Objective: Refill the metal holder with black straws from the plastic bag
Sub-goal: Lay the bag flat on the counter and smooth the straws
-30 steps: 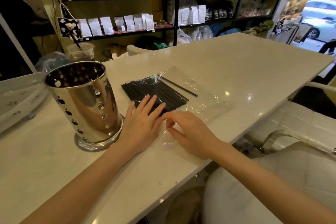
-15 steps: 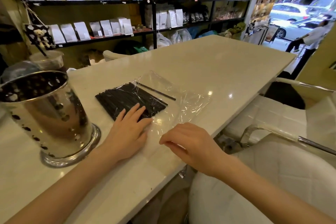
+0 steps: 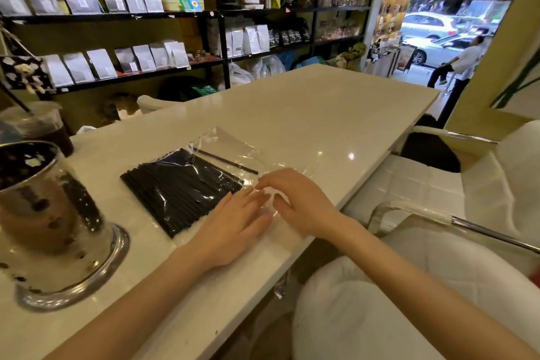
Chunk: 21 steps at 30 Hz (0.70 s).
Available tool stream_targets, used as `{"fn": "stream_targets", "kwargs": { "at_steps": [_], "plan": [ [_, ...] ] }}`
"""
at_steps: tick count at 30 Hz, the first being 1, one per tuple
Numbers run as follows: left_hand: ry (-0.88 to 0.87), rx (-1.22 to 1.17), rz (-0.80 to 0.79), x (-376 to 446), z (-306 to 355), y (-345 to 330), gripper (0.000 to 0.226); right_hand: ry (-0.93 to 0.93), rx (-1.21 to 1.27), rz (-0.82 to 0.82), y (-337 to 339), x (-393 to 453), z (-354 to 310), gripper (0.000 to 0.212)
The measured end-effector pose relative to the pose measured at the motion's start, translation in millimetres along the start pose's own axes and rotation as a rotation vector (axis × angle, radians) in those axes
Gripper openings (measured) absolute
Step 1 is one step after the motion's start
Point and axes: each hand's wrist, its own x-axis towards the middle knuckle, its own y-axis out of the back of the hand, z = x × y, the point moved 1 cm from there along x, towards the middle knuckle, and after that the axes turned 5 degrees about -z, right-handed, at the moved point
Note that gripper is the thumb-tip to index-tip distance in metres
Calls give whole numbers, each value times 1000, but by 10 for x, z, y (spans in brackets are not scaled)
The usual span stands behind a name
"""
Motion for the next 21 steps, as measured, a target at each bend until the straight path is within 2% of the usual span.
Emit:
{"fn": "stream_targets", "kwargs": {
  "at_steps": [3, 6, 8, 10, 11, 13, 19, 21],
  "plan": [
    [-42, 25, 76, -23, 32, 35, 60, 24, -173, -147, -133, 149, 199, 34],
    [-47, 13, 254, 44, -30, 102, 47, 23, -190, -111, -180, 177, 260, 24],
    [14, 14, 287, 162, -108, 151, 47, 33, -230, -60, -195, 168, 301, 22],
    [34, 139, 203, 286, -162, 149, 50, 67, -276, -11, -205, 149, 313, 20],
    [56, 191, 93, 334, -173, 139, 55, 89, -292, 12, -212, 133, 311, 20],
    [90, 317, 13, 425, -212, 97, 74, 131, -296, 74, -214, 104, 305, 22],
    [97, 436, -81, 486, -311, -31, 111, 198, -355, 196, -74, -6, 330, 24],
    [101, 456, -99, 493, -313, -24, 115, 225, -374, 258, -29, -93, 361, 20]
  ]
}}
